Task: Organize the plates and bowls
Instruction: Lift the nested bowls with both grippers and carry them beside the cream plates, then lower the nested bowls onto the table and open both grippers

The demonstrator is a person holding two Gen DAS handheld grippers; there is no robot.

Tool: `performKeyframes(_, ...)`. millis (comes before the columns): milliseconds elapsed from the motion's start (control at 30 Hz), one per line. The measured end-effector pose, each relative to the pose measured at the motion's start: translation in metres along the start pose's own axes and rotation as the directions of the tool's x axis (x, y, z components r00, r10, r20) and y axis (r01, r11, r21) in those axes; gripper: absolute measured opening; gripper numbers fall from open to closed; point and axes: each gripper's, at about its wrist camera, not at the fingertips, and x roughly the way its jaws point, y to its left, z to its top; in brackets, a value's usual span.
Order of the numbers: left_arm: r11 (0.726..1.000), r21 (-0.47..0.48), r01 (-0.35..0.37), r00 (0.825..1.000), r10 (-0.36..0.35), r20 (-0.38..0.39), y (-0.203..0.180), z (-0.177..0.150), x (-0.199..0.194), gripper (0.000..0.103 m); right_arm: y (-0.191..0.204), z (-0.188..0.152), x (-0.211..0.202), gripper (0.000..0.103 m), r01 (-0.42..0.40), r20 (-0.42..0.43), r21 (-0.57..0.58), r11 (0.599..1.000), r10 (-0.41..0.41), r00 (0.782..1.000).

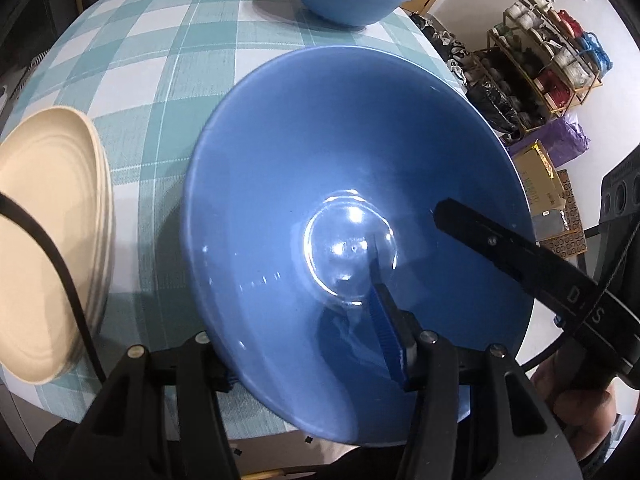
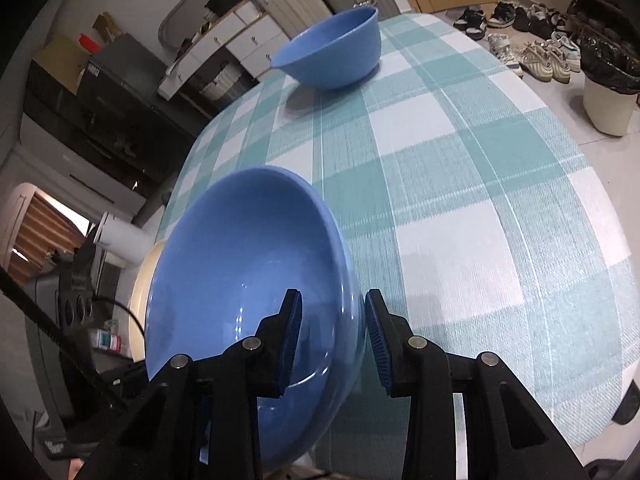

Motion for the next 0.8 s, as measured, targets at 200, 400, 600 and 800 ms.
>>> performKeyframes(200,0.999,0.026,-0.038,0.999,0.037,0.017,0.003,0.019,0.004,0.055,0.006,0.014,0.015,0.034,0.007,0.039,0.008,1.000,-0.008,0.999)
performKeyframes(400,0.999,0.022,-0.037,0.998,0.036,0.042,0.010,0.034,0.007,0.066,0.016,0.026,0.026,0.034,0.029,0.049,-0.037,0.999,-0.028,0.998)
performKeyframes(600,0.998,0.050,-0.038,0.998,0.035,0.046,0.009,0.043,0.014,0.068,0.003,0.038,0.035,0.034,-0.009,0.054,0.015,1.000,0.008,0.998)
performKeyframes(800,0.999,0.020,-0.040,0.997,0.039,0.060,0.016,0.048,0.018,0.069,0.005,0.042,0.026,0.035,0.036,0.122,-0.028,0.999,-0.033,0.992)
